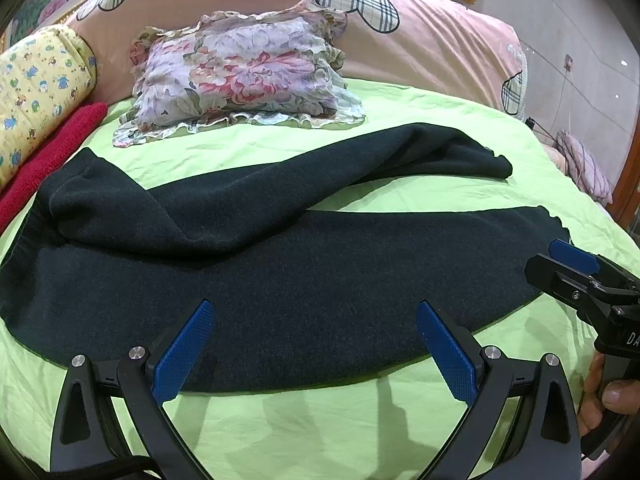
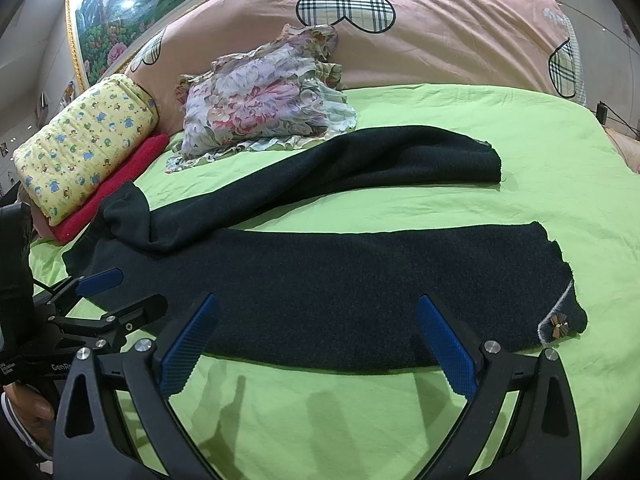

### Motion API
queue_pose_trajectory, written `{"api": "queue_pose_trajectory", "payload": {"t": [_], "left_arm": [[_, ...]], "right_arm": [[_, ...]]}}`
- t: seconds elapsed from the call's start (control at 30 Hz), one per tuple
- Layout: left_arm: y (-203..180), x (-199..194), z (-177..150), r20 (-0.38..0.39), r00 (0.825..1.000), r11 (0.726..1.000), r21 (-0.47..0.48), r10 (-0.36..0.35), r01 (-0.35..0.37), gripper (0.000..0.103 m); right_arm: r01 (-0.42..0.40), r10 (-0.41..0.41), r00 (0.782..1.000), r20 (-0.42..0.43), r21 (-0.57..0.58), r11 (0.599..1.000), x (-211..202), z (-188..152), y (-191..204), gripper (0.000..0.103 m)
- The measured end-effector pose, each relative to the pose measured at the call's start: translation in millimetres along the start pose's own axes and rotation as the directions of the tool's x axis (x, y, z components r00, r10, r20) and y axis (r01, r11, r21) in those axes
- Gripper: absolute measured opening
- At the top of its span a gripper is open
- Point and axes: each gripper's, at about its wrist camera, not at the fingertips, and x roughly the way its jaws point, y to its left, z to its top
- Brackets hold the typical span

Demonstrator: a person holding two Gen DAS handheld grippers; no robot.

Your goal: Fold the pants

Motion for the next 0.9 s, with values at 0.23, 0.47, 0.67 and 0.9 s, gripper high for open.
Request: {"api": "queue_pose_trajectory", "payload": {"t": [0.23, 0.47, 0.67, 0.9], "left_arm": [[3, 1, 1, -0.01, 1.0, 1.0, 0.001, -0.007, 0.007, 0.101], [7, 7, 7, -0.026, 0.999, 1.0, -0.004, -0.021, 0.021, 0.101], [8, 12, 16, -0.035, 0.999, 0.999, -0.005, -0.034, 0.034, 0.101], [6, 17, 26, -0.036, 0.998, 0.999, 0.001, -0.042, 0.042, 0.101]], "right_arm": [[-0.001, 0.001, 1.0, -0.001, 0.005, 1.0, 0, 0, 0, 0.099], [-0.006, 0.006, 1.0, 0.0, 0.035, 0.999, 0, 3, -7, 0.099], [-0.004, 0.004, 1.0, 0.001, 0.047, 0.999, 0, 7, -11, 0.099], [-0.008, 0.008, 1.0, 0.0, 0.064, 0.998, 4, 16, -19, 0.099]]}}
